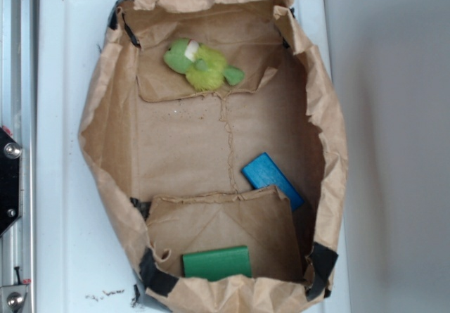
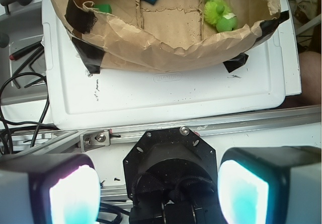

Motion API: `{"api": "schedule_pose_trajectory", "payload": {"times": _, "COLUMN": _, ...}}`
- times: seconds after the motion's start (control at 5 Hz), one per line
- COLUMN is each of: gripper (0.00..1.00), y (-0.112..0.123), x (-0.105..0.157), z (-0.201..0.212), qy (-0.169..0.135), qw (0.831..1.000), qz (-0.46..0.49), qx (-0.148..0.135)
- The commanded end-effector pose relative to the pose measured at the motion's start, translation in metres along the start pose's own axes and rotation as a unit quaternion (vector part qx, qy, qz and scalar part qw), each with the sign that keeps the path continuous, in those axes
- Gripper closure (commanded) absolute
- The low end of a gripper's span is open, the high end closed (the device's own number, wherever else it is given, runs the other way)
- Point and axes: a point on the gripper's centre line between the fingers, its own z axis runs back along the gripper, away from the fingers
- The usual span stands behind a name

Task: Grab the green animal.

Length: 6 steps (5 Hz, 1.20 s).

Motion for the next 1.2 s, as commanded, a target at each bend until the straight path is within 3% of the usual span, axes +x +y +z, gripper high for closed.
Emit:
{"api": "schedule_pose_trajectory", "payload": {"times": 0.0, "gripper": 0.0, "y": 0.005, "x": 0.06, "z": -0.04, "qy": -0.011, "qw": 1.0, "qz": -0.027, "qx": -0.009}}
{"api": "schedule_pose_trajectory", "payload": {"times": 0.2, "gripper": 0.0, "y": 0.015, "x": 0.08, "z": -0.052, "qy": -0.015, "qw": 1.0, "qz": -0.018, "qx": -0.003}}
{"api": "schedule_pose_trajectory", "payload": {"times": 0.4, "gripper": 0.0, "y": 0.039, "x": 0.108, "z": -0.067, "qy": 0.006, "qw": 1.0, "qz": 0.015, "qx": -0.001}}
{"api": "schedule_pose_trajectory", "payload": {"times": 0.6, "gripper": 0.0, "y": 0.058, "x": 0.128, "z": -0.077, "qy": 0.002, "qw": 0.999, "qz": 0.035, "qx": -0.002}}
{"api": "schedule_pose_trajectory", "payload": {"times": 1.0, "gripper": 0.0, "y": 0.066, "x": 0.146, "z": -0.114, "qy": 0.005, "qw": 0.999, "qz": 0.029, "qx": 0.015}}
